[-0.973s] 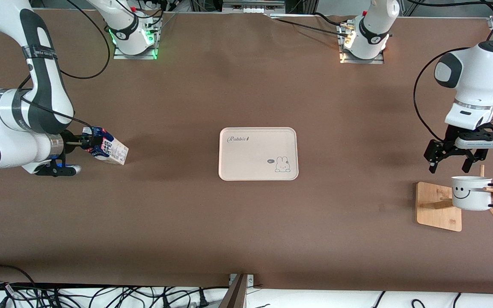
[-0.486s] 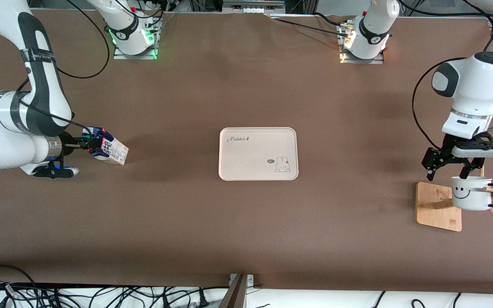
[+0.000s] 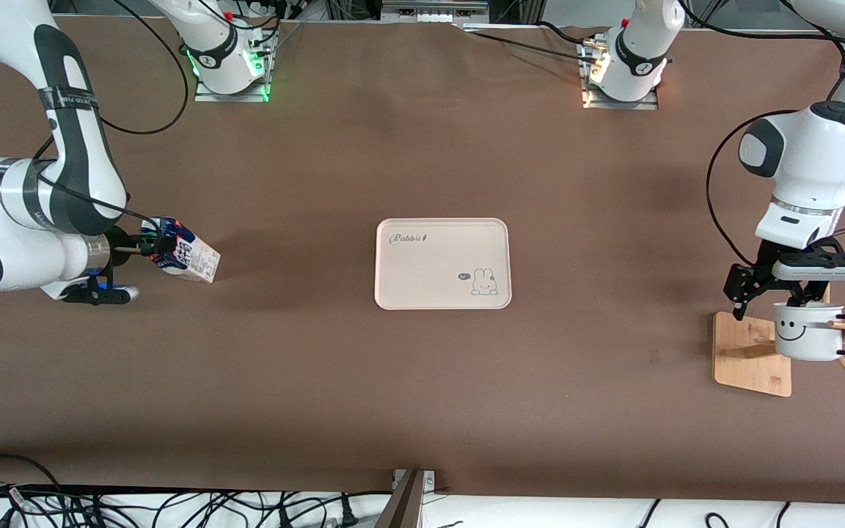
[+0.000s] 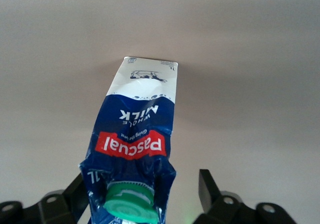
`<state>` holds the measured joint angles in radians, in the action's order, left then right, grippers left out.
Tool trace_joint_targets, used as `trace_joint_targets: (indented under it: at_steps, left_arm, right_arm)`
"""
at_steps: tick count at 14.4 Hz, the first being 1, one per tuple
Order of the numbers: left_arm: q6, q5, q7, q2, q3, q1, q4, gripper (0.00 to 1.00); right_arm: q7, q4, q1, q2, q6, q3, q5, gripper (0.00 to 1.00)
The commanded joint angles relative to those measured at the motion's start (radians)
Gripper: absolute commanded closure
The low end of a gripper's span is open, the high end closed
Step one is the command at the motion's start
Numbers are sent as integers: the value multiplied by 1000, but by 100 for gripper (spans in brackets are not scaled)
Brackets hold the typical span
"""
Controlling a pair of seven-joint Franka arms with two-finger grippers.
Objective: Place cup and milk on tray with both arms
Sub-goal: 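Grasp the milk carton with the right gripper while the left gripper reaches the mug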
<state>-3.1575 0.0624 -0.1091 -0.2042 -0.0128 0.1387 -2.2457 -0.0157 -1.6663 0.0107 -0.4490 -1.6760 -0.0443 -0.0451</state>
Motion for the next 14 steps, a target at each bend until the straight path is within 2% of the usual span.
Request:
trace_joint_targets:
  at_steps: [1, 4, 5, 7, 14]
  left_arm:
    - [-6, 30, -18, -21, 16, -2, 26, 67]
    - [-6, 30, -40, -21, 17, -1, 26, 92]
    - [-6, 28, -40, -21, 17, -1, 26, 95]
    - [-6, 28, -40, -21, 17, -1, 26, 100]
    - [10, 33, -44, 32, 16, -4, 26, 100]
  right_arm:
    - [-9, -15, -5, 16, -5, 4, -18, 42]
    - [-9, -13, -5, 18, -2, 4, -18, 44]
    - [-9, -13, -5, 18, -2, 4, -18, 44]
    - [-9, -13, -5, 20, -1, 4, -18, 44]
    - [-10, -4, -3, 55, 30, 4, -16, 44]
